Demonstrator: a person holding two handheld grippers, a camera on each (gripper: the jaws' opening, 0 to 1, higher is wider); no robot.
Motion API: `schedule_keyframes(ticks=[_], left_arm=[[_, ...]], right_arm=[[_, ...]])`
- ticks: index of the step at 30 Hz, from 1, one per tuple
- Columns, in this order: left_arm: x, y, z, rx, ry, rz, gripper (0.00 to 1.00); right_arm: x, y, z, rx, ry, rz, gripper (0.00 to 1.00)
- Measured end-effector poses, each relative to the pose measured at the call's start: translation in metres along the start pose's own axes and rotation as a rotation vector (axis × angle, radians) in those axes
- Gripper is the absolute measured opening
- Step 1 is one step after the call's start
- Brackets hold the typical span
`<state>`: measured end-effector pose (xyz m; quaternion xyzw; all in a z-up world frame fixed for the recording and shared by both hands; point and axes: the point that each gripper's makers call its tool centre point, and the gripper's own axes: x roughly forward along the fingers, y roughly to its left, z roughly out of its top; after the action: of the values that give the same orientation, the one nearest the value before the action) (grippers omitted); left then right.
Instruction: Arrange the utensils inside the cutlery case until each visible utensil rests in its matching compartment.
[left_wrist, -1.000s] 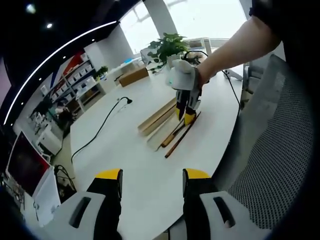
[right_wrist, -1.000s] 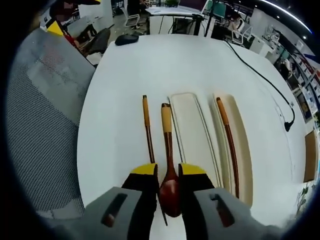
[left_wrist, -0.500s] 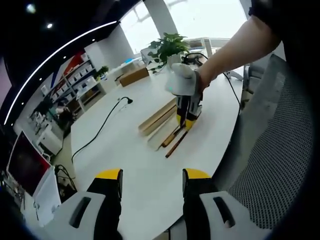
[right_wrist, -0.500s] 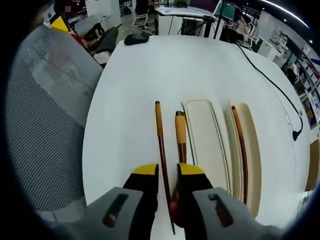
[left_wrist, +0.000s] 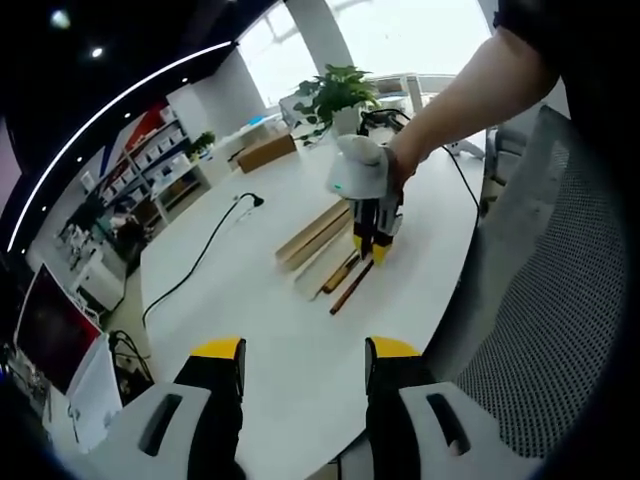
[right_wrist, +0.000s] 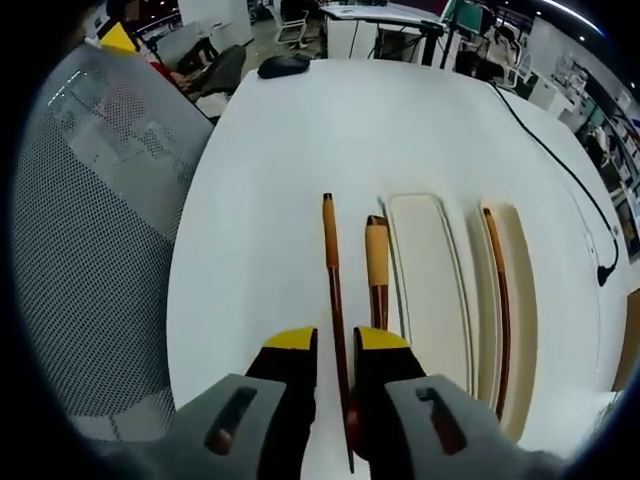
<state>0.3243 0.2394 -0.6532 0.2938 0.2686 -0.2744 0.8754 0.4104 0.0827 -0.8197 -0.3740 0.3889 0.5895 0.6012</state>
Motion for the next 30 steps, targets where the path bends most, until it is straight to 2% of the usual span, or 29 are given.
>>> schedule_keyframes(ticks=[24,27,30], left_arm=[[-0.0008,-0.0009,0.0010,0.004,0.000,0.001,0.49],[-0.0020,0.0007,0.0042,0.003,-0.017,0.008,0.48],[-0.0003,-0.0010,0.0003,0.011,0.004,0.000,0.48]], right_arm=[[0.0076,0.0006,-0.0064,-0.021,0.048,0.022,0.11],[0.0073,0.0014,-0.0066,-0.020,0.052,0.030,0.12],[0.0072,0.0014,-0.0066,-0.025,0.058,0.033,0.12]])
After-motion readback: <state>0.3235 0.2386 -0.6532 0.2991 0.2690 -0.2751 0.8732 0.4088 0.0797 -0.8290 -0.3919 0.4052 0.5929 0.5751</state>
